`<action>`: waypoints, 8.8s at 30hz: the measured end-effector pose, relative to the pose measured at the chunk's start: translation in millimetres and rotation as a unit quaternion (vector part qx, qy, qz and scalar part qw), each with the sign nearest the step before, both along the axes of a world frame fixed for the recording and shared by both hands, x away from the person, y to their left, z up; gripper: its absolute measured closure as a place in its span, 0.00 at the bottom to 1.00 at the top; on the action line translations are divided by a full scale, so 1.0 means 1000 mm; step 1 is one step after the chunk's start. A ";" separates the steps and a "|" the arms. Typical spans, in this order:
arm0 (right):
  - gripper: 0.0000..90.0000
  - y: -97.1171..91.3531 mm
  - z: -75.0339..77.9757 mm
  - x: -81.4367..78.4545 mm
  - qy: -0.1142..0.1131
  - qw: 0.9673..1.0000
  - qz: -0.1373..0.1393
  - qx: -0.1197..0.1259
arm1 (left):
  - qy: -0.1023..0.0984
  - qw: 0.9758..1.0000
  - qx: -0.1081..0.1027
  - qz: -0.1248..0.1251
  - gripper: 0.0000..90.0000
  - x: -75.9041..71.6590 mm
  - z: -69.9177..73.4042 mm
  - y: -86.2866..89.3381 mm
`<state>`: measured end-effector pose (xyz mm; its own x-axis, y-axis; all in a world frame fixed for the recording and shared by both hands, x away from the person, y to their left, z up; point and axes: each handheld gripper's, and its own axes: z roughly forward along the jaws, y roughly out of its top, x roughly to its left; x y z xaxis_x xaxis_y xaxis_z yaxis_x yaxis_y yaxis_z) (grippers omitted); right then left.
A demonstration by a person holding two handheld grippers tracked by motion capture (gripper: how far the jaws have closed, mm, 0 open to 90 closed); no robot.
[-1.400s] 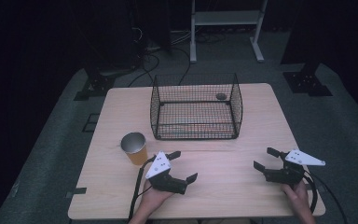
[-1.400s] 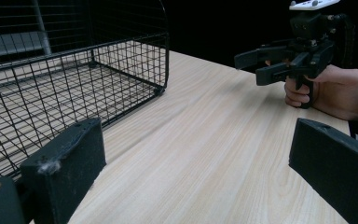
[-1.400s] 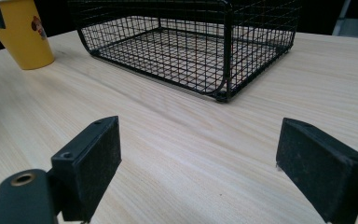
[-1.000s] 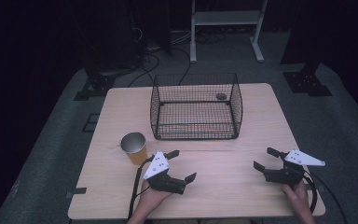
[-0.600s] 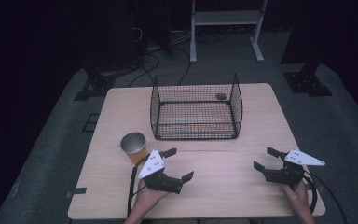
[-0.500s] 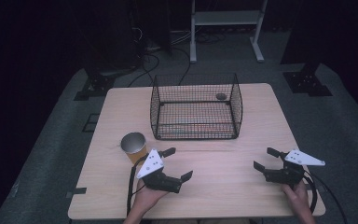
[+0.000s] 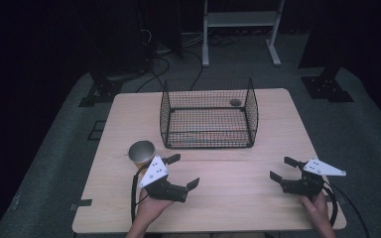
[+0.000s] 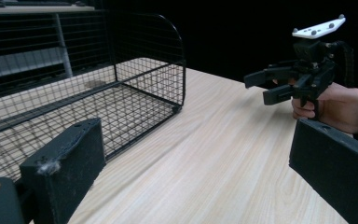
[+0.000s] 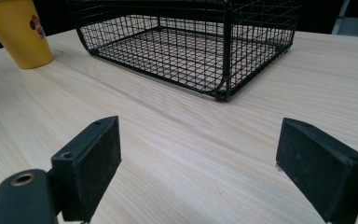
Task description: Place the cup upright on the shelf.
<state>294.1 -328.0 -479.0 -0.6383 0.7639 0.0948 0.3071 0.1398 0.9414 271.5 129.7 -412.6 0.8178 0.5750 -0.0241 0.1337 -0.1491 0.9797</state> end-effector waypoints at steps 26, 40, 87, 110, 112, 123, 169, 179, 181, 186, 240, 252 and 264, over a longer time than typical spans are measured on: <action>0.14 0.000 0.000 0.000 0.001 1.000 0.000 0.000 | -0.026 0.996 0.015 0.078 0.02 0.005 0.022 0.058; 0.14 0.000 0.000 0.000 0.002 1.000 -0.001 0.001 | -0.025 0.992 0.032 0.119 0.02 0.008 0.024 0.084; 0.14 -0.001 0.000 0.001 0.005 1.000 0.002 0.003 | 0.050 0.981 0.069 0.176 0.00 0.039 -0.021 0.118; 0.14 0.000 0.000 0.001 0.004 1.000 0.002 -0.001 | 0.071 0.978 0.091 0.176 0.00 0.053 -0.034 0.111; 0.14 0.000 0.000 0.001 0.004 1.000 0.002 0.000 | 0.070 0.978 0.090 0.173 0.01 0.054 -0.035 0.112; 0.14 0.001 0.000 0.000 0.000 1.000 0.004 -0.006 | 0.065 0.979 0.089 0.171 0.16 0.054 -0.035 0.112; 0.14 0.002 0.000 0.001 0.002 1.000 0.003 -0.010 | 0.005 0.994 0.102 0.042 0.16 0.041 0.018 0.041; 0.14 0.002 0.000 0.001 0.003 1.000 0.003 -0.009 | -0.005 0.994 0.108 0.022 0.16 0.048 0.030 0.023; 0.14 0.002 0.000 0.001 0.003 1.000 0.002 -0.008 | -0.007 0.994 0.110 0.016 0.16 0.050 0.033 0.019; 0.14 0.002 0.000 0.001 0.002 1.000 0.003 -0.011 | -0.010 0.993 0.115 0.006 0.16 0.055 0.039 0.010; 0.14 0.000 0.000 0.001 0.003 1.000 0.000 0.004 | 0.000 0.991 0.122 -0.052 0.16 0.139 0.098 -0.051; 0.14 -0.001 0.000 0.001 0.002 1.000 0.002 0.006 | 0.007 0.990 0.128 -0.051 0.16 0.166 0.102 -0.061; 0.14 -0.002 0.000 0.001 0.003 1.000 0.002 0.012 | 0.027 0.990 0.134 -0.047 0.16 0.196 0.091 -0.071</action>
<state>295.4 -329.8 -479.1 -0.6410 0.7586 0.1167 0.3127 0.1191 0.9424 467.7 59.1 -321.8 0.8699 0.4877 0.0737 0.1574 -0.4161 0.8956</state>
